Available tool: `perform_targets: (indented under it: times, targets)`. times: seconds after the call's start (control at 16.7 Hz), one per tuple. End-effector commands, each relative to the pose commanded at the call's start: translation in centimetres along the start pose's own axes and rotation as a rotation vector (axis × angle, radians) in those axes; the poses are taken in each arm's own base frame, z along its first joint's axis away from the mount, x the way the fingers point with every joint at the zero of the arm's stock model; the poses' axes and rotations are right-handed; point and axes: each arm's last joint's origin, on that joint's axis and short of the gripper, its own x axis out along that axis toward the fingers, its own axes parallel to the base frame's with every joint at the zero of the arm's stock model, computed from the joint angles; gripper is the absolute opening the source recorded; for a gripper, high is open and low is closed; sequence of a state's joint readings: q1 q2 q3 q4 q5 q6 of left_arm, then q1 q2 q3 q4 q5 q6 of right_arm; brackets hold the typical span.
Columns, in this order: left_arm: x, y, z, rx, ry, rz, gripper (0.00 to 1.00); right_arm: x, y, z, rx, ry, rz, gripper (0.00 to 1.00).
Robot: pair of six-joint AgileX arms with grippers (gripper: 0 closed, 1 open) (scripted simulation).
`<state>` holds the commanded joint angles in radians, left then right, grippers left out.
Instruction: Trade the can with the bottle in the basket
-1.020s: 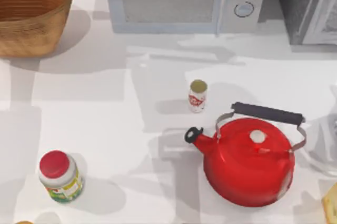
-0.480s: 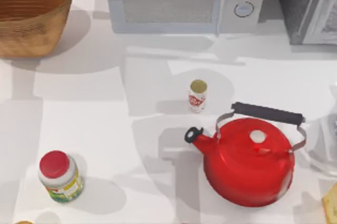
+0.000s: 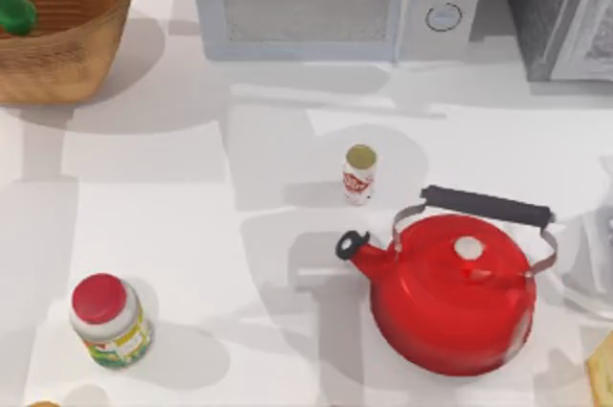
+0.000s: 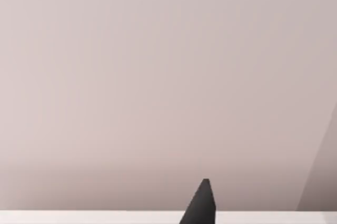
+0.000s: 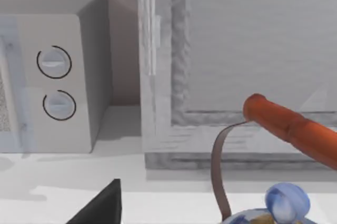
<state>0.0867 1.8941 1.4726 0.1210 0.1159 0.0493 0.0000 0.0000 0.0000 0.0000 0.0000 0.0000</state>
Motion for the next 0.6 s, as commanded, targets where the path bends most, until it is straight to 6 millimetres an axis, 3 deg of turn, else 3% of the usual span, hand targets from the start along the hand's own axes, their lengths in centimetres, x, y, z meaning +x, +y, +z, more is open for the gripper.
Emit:
perform_targets:
  times: [0.24, 0.6]
  targets:
    - [0.00, 0.00, 0.00, 0.000, 0.000, 0.000, 0.98, 0.00, 0.00, 0.00, 0.000, 0.000, 0.000, 1.00]
    - [0.00, 0.00, 0.00, 0.000, 0.000, 0.000, 1.00, 0.00, 0.00, 0.00, 0.000, 0.000, 0.000, 1.00]
